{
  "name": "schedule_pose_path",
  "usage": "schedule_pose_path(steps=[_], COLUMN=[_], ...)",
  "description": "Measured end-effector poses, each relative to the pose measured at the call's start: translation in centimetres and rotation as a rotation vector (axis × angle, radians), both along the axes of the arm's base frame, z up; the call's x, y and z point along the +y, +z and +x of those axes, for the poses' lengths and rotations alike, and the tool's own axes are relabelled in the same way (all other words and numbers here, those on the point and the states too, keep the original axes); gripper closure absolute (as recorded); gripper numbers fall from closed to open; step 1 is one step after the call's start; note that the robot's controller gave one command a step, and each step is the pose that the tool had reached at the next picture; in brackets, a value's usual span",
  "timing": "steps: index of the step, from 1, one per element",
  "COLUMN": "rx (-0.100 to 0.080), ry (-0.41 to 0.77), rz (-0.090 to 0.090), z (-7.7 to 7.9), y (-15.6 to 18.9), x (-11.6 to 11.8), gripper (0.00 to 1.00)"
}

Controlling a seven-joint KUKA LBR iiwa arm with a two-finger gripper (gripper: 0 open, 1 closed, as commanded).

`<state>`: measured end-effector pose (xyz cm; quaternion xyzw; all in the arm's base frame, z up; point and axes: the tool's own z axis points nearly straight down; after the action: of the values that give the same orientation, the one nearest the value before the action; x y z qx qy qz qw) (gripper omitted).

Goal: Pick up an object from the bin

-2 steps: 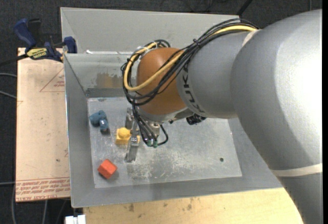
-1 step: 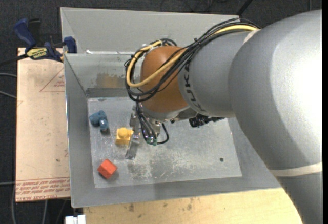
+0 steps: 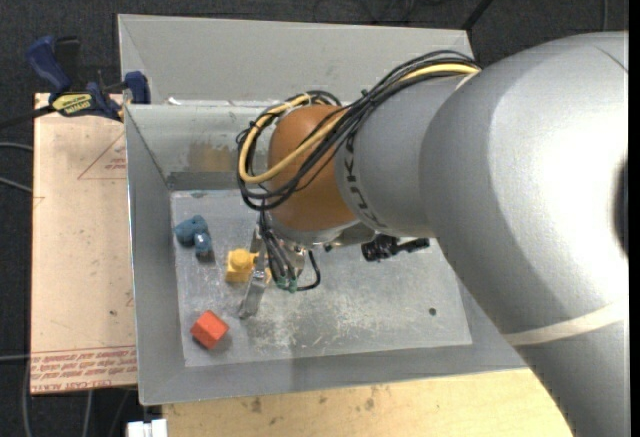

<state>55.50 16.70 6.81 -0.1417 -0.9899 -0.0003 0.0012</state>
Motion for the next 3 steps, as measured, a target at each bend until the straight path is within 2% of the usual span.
schedule_pose_path(steps=[1,2,3], rx=[-0.001,0.0,-0.009], ry=[-0.001,-0.001,0.0], rz=[0.001,0.002,0.002], z=[0.0,0.0,0.2], y=[0.0,0.0,5.9], x=[0.0,0.0,0.1], gripper=[0.0,1.0,1.0])
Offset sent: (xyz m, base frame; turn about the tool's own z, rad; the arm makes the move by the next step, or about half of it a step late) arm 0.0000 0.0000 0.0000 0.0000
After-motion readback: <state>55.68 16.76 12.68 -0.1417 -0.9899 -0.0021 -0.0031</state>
